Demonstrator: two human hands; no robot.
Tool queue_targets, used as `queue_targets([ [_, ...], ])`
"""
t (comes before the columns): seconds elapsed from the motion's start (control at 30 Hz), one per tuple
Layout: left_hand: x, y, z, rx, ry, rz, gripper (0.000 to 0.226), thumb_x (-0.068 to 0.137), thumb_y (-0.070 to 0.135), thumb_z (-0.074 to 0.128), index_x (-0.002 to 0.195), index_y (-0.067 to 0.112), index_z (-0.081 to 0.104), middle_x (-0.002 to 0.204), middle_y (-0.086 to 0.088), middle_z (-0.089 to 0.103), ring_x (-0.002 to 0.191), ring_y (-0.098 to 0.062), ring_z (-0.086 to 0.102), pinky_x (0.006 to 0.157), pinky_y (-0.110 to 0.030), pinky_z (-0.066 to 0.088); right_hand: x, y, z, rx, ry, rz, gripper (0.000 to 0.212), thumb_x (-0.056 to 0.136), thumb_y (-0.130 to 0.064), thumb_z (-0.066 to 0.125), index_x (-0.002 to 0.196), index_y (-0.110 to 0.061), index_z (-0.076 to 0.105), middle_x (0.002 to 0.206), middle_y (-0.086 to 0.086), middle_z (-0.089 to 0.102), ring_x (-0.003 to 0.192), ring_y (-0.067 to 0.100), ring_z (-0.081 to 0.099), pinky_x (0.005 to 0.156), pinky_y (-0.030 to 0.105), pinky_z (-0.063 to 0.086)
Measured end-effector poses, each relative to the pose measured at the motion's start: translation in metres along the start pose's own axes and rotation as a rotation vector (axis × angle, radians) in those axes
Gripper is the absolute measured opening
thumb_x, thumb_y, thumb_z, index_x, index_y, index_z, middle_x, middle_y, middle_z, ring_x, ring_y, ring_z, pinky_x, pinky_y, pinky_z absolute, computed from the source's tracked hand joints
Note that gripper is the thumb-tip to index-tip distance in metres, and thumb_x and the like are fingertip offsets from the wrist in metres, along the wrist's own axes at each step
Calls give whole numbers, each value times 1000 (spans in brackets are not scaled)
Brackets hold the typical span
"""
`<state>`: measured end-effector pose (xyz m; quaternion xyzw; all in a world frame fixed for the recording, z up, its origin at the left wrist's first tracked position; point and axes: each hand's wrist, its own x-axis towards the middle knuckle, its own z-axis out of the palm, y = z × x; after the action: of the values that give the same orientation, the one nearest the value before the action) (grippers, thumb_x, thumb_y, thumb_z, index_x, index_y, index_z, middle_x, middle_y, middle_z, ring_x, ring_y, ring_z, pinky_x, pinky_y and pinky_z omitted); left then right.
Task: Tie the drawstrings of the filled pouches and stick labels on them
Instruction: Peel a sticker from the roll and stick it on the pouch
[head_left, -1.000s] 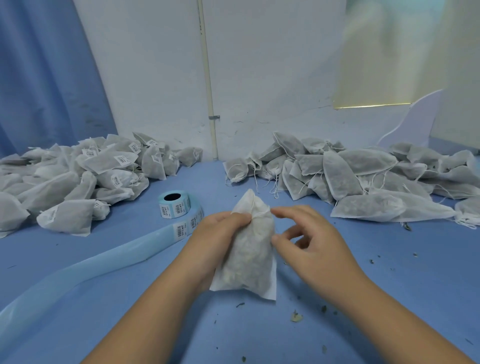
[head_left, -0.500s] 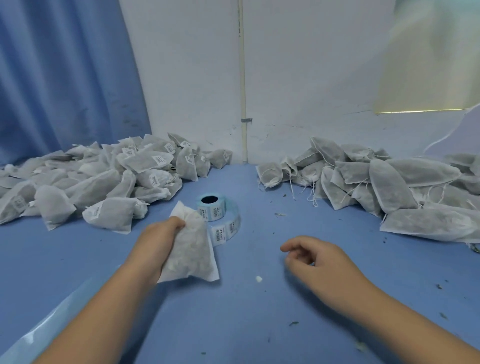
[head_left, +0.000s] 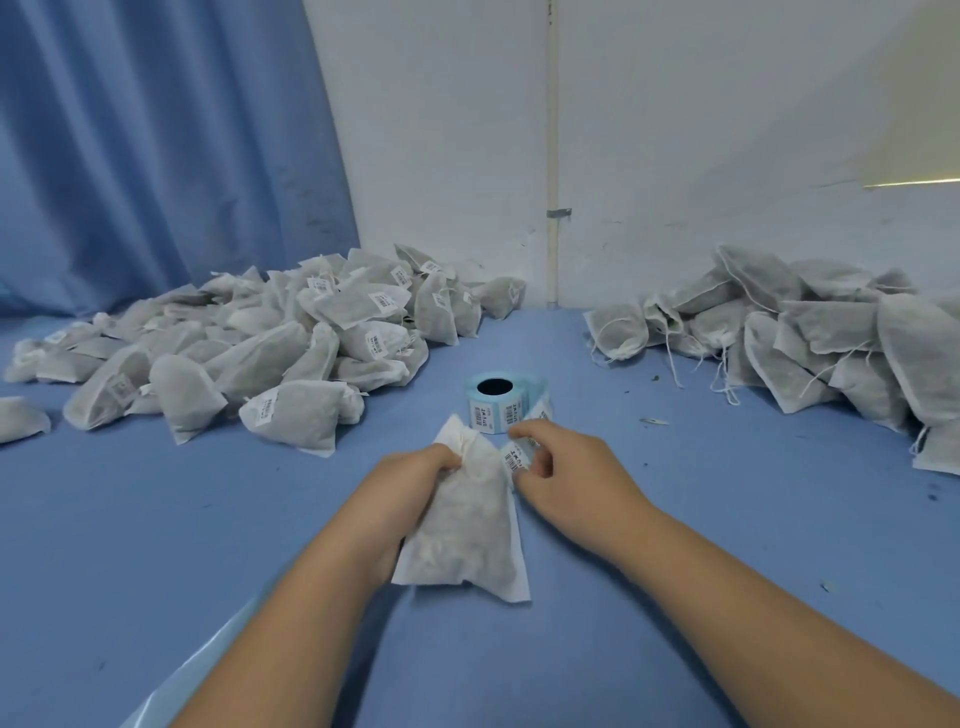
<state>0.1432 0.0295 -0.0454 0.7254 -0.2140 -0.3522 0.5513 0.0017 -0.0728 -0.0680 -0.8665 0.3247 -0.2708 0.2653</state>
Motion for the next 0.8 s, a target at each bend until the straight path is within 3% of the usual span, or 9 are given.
queue_targets([
  [0.17, 7, -1, -2, -50, -31, -50, 52, 86, 15, 62, 33, 14, 64, 40, -2, 58, 29, -11, 54, 28, -13, 32, -3, 3, 6, -14, 45, -114, 48, 87, -24, 60, 133, -36, 50, 84, -12, 55, 75, 1, 50, 74, 21, 44],
  [0.27, 7, -2, -4, -99, -55, -53, 46, 84, 14, 62, 38, 12, 65, 42, -5, 59, 30, -14, 55, 30, -13, 35, -2, 5, 9, -28, 68, -153, 30, 87, -26, 63, 117, -30, 61, 87, -14, 53, 75, -4, 46, 73, 13, 37],
  [0.37, 8, -3, -4, -106, -81, -61, 49, 84, 17, 62, 36, 14, 65, 44, -5, 61, 33, -14, 57, 31, -14, 37, -1, 6, 6, -21, 87, -141, 9, 86, -28, 66, 94, -31, 62, 86, -13, 53, 74, -5, 48, 69, 7, 35],
  [0.47, 9, -4, -6, -106, -82, -74, 46, 84, 20, 63, 38, 15, 67, 47, -4, 63, 35, -14, 59, 32, -15, 38, -1, 6, 4, -27, 101, -137, 14, 85, -27, 68, 80, -33, 56, 83, -13, 51, 74, -4, 48, 67, 6, 34],
  [0.8, 10, -6, -6, -89, -99, -76, 39, 82, 24, 65, 45, 17, 71, 52, -3, 67, 41, -14, 63, 36, -17, 42, -3, 2, -2, 91, 87, -89, 17, 82, -6, 63, 82, -22, 66, 85, -6, 58, 74, 1, 55, 70, 4, 38],
])
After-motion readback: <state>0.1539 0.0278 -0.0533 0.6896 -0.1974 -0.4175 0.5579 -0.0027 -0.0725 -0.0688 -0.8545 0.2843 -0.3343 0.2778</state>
